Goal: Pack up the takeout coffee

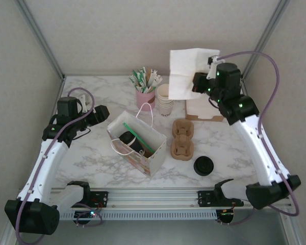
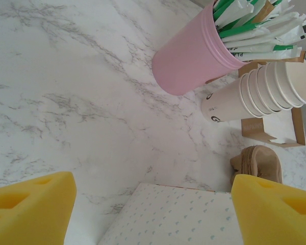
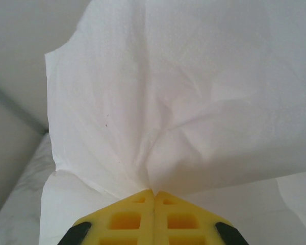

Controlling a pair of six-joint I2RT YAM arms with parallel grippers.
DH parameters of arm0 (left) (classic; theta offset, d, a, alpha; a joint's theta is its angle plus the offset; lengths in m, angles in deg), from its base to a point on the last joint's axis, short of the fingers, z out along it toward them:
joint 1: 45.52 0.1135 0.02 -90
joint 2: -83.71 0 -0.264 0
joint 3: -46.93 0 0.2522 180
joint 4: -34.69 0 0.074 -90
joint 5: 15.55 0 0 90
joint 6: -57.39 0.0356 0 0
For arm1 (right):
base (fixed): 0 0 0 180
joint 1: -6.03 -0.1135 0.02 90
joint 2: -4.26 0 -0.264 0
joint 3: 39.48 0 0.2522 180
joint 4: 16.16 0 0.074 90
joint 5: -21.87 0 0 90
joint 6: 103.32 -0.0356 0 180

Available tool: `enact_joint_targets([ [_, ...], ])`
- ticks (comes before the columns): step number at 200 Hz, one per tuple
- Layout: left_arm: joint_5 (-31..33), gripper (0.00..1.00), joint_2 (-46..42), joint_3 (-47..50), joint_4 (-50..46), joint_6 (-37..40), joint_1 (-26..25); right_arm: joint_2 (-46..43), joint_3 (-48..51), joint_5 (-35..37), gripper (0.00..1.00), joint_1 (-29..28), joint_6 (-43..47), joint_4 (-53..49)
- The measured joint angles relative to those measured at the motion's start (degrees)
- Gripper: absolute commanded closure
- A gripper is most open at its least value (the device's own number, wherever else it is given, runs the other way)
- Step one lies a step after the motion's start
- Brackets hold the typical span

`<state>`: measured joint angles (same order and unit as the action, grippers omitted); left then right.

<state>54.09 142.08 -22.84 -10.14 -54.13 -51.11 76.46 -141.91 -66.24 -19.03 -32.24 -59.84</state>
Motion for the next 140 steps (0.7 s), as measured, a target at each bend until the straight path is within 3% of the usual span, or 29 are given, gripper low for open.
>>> enact_joint_targets([
  [38,0.02,0.2,0.0,0.0,0.0,-0.35,0.0,-4.81,-0.42,3.54,1.0,-15.3,4.46,2.71],
  [89,0.09,0.2,0.0,0.0,0.0,-0.37,0.0,-3.48,-4.0,7.52,1.0,-32.87,9.22,4.83],
  [140,0.09,0.2,0.0,0.0,0.0,-0.37,0.0,-1.92,-4.31,5.64,1.0,-40.46,5.16,9.75],
])
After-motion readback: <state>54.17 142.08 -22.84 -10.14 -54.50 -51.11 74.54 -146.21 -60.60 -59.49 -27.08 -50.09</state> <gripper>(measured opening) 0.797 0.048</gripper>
